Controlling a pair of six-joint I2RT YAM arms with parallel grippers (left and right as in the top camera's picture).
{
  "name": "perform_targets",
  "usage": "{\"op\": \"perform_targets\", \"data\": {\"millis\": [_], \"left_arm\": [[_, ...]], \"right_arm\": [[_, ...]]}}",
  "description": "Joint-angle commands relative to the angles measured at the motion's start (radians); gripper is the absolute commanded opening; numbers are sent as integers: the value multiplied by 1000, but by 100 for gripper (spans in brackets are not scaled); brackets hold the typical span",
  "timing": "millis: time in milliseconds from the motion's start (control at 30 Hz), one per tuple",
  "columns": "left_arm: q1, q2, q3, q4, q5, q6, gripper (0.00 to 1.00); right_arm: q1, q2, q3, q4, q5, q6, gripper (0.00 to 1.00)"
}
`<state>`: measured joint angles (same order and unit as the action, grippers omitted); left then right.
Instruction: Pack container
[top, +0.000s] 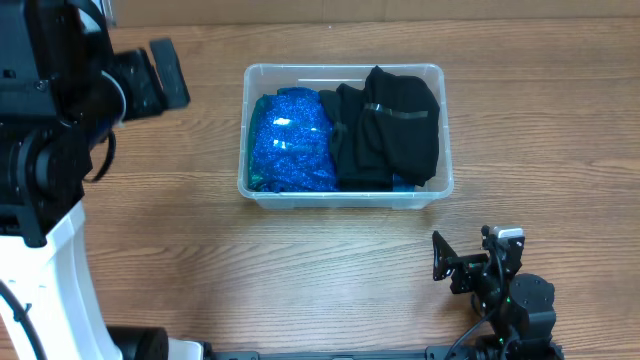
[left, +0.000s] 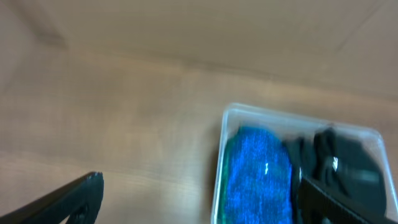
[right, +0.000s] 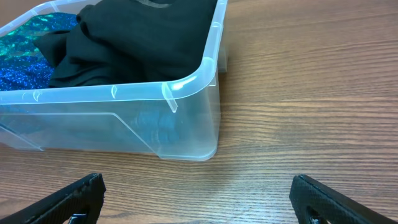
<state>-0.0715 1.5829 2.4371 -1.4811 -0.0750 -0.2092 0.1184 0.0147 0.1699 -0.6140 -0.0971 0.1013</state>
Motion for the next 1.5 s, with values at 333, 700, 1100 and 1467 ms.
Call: {"op": "perform_targets", "data": {"millis": [333, 700, 1100, 1467], "left_arm": [[28, -874, -1342, 874, 42, 127, 100], [80, -1479, -2090, 1097, 43, 44, 100], [77, -1579, -2351, 1211, 54, 43, 100], [77, -1579, -2359, 1225, 61, 45, 100]], "right_arm": [[-2, -12, -13, 3, -6, 4, 100], [-2, -12, -13, 3, -6, 4, 100], [-2, -12, -13, 3, -6, 4, 100], [-2, -12, -13, 3, -6, 4, 100]]}}
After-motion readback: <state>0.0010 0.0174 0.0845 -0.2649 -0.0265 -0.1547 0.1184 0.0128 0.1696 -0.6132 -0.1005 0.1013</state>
